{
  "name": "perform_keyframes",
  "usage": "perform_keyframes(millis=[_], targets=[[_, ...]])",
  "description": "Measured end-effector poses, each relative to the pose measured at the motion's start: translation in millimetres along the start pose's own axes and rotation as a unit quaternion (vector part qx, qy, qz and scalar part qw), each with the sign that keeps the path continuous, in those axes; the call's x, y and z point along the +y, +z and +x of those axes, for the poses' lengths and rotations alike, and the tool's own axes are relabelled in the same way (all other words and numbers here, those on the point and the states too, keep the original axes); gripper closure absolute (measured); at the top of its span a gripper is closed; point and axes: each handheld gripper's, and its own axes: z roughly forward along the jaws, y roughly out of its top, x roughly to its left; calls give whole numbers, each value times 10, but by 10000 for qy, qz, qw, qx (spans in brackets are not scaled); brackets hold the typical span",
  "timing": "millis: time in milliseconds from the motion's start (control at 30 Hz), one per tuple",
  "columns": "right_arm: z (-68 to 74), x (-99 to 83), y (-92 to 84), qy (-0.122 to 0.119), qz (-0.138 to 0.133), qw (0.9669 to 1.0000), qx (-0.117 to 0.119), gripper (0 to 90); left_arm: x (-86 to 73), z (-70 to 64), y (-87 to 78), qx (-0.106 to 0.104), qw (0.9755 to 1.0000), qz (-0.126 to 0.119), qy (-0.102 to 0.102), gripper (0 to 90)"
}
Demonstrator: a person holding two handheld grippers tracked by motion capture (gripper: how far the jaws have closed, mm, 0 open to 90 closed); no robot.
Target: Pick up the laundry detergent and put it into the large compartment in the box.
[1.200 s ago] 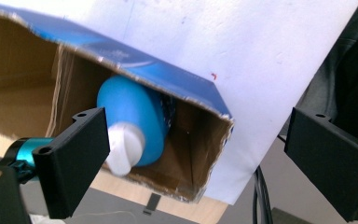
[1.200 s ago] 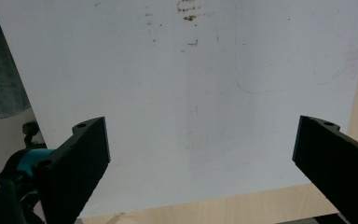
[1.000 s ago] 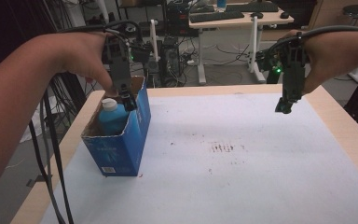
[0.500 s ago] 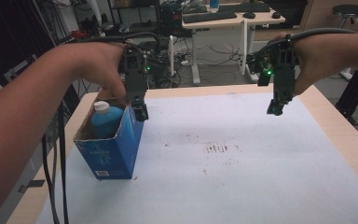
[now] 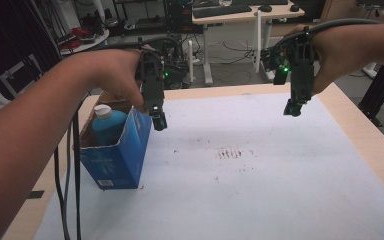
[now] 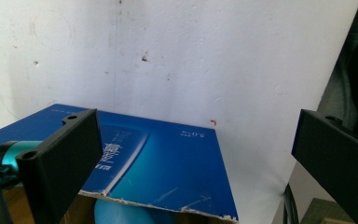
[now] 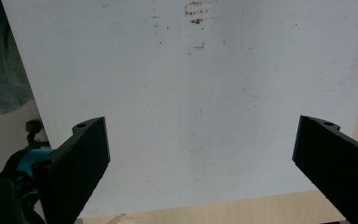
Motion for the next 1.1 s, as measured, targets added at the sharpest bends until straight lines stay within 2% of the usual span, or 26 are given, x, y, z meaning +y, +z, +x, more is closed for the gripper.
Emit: perform_keyframes(millis=[633,767,1100], targets=[[12,23,-6,3,-14,10000,-5,30,-9,-41,-58,-20,10000,-50,-1,17],[11,22,-5,-24,-20,10000,-5,30,-19,-21,-59,23,10000,-44,-61,17],[21,3,-37,12,9,10000,-19,30,-21,-38,-54,64,9999,-69,-59,17]])
